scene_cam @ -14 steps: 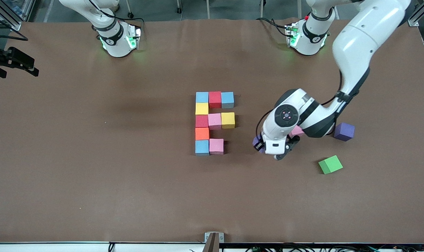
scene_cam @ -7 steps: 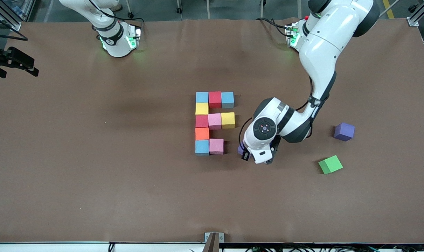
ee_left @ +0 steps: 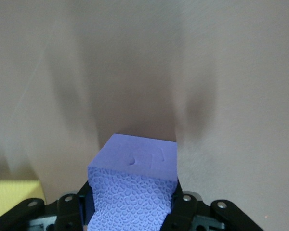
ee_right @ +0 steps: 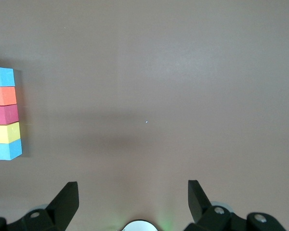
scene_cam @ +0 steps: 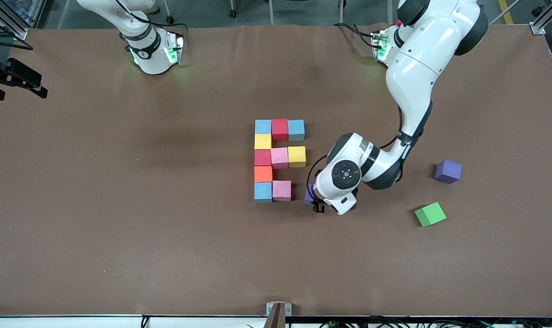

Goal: Arrange 11 blocks into digit 3

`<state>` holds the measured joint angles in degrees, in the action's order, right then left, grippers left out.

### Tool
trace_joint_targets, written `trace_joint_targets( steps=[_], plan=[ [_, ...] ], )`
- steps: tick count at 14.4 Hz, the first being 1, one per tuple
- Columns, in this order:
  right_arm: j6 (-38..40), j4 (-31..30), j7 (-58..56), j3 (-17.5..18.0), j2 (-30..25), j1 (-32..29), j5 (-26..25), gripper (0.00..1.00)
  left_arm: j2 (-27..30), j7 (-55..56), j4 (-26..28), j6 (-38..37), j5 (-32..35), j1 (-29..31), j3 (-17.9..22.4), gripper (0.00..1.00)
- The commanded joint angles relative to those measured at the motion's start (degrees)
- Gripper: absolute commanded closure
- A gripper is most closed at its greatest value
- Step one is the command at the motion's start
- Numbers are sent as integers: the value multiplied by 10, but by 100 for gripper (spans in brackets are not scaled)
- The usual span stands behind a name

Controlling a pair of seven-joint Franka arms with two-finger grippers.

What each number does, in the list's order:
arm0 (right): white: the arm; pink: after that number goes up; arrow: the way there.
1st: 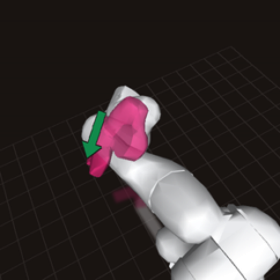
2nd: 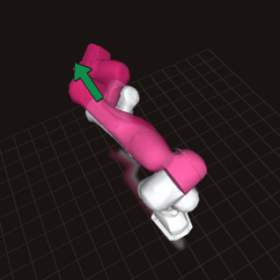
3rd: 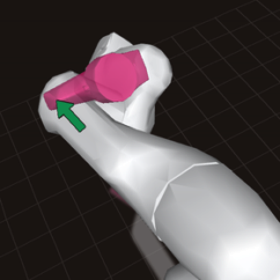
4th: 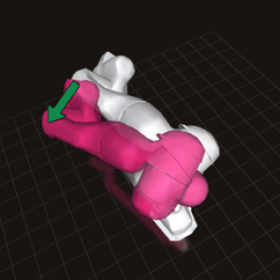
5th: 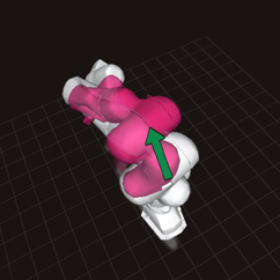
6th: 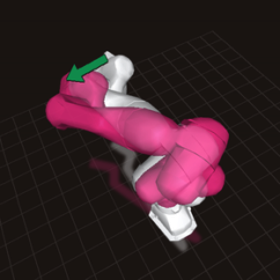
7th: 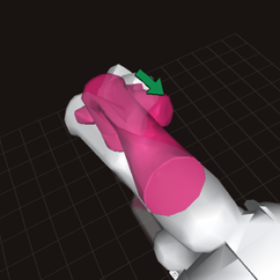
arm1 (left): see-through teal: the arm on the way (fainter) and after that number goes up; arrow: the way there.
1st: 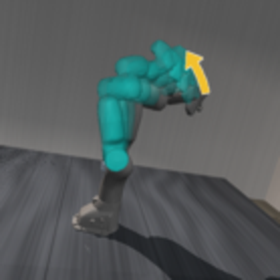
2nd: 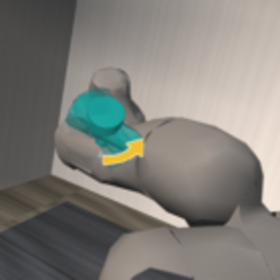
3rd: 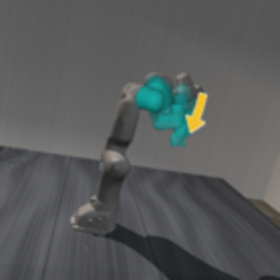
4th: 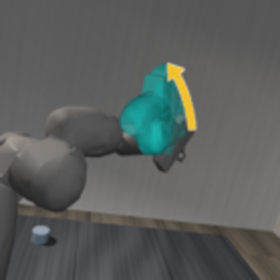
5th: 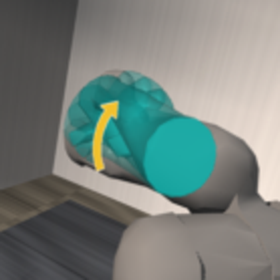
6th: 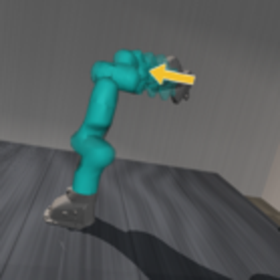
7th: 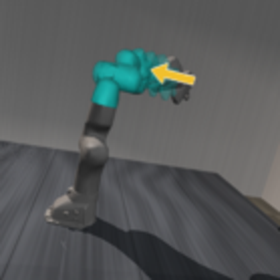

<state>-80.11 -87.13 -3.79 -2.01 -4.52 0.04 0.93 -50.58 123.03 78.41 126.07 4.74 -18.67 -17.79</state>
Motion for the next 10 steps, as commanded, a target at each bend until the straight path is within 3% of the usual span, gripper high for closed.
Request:
trace_joint_targets(
  steps=[1, 3, 10],
  plan=[
    [-1, -5, 3, 1, -13, 0, -5, 0, -8, 58, -14, 4, -19, -9, 2, 65],
    [10, 20, 3, 1, -5, 0, -5, 0, -8, 85, -12, 22, -28, -16, 3, 65],
    [19, 13, 3, 1, -6, 1, -5, 0, -21, 121, -11, 40, -25, -30, 4, 65]
  ],
)
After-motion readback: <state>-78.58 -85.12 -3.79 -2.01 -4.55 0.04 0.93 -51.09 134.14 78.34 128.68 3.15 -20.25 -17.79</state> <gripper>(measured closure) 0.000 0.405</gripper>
